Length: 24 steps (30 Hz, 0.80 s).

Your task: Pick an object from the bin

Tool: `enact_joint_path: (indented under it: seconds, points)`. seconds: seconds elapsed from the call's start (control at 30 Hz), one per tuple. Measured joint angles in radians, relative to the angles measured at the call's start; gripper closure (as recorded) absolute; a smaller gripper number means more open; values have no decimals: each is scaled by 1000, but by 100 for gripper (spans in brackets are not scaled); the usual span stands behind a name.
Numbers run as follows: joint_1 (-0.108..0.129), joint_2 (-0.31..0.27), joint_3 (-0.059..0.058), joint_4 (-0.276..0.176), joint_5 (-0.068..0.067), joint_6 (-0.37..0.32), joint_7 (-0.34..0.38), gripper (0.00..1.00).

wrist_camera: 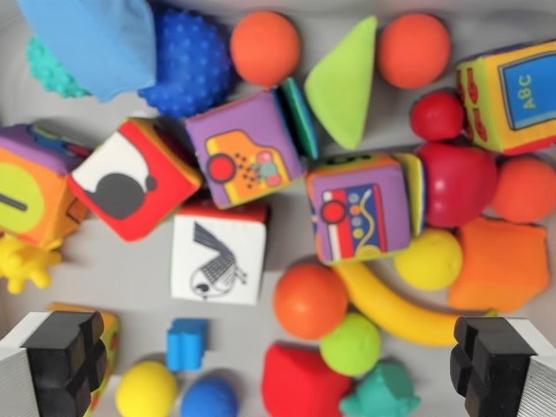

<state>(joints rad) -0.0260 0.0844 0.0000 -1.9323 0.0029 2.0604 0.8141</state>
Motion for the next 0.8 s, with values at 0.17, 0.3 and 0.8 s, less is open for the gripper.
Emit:
enact_joint_path:
  seconds: [0.17, 0.3, 0.8]
  points:
    - [2, -8, 2, -23, 0, 15, 5, 0]
    - [5, -14, 3, -47, 0, 30, 9, 0]
    - [16, -46, 11, -152, 0, 98, 31, 0]
